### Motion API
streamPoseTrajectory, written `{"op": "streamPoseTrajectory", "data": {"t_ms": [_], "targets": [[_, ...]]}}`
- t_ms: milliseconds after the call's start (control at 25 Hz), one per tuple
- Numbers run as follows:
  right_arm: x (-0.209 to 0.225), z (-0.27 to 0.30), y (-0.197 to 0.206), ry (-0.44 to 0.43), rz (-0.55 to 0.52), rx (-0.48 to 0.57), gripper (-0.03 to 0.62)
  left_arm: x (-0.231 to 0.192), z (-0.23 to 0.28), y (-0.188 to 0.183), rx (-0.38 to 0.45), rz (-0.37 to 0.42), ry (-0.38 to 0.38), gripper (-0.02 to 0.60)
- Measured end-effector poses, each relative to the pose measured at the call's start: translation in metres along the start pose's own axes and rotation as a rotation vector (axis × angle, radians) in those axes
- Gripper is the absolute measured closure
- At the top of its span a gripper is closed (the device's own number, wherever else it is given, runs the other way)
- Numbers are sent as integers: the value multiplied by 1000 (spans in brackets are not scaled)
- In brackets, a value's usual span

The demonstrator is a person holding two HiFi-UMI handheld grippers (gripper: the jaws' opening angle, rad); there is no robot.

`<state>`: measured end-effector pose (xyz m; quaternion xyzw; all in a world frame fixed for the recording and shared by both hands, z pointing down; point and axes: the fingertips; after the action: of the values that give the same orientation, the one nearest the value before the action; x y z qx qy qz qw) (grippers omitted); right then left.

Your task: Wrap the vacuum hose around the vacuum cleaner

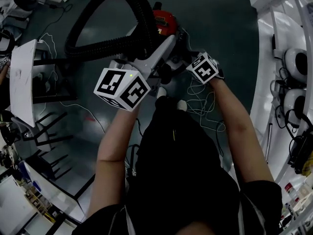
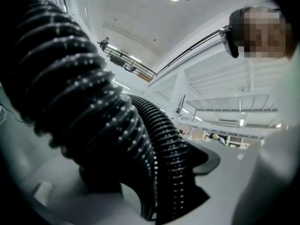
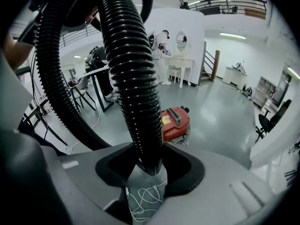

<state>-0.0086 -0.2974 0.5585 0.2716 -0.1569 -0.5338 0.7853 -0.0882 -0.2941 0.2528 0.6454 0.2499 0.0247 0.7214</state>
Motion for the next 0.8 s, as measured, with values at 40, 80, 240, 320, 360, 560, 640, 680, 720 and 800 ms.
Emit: {"op": "streamPoseTrajectory", "data": {"t_ms": [40,80,240,320,360,560,640,680,720,800], "targets": [[1,0,1,4,19,-13,424,-5,2,0,19,-1,-17,179],[2,0,2,9,33,-25,424,-11,4,1,39,-6,-35,175],[10,2,5,15,83,-58,425,-37,14,2,119,-37,-100,169],[14,6,8,9,104,-80,425,-47,21,5,142,-37,-120,167],[15,10,9,4,114,-95,425,-52,26,8,142,-34,-125,167],[27,31,17,5,154,-180,425,-84,47,30,89,-73,-134,164],[32,39,18,10,176,-208,427,-102,52,37,87,-107,-160,164],[34,43,17,12,185,-220,427,-111,54,40,91,-118,-174,164],[35,47,16,14,195,-229,427,-120,56,42,97,-126,-188,163],[40,56,13,24,223,-246,427,-134,62,46,108,-134,-209,163]]}}
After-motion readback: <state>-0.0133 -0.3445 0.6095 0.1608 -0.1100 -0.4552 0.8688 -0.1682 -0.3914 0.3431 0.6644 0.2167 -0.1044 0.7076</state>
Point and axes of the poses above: the fingertips, and each gripper's own axes: z forward along the fingers, x to its right, y out of its underside, and after that the axes turned 5 degrees about y, right-handed
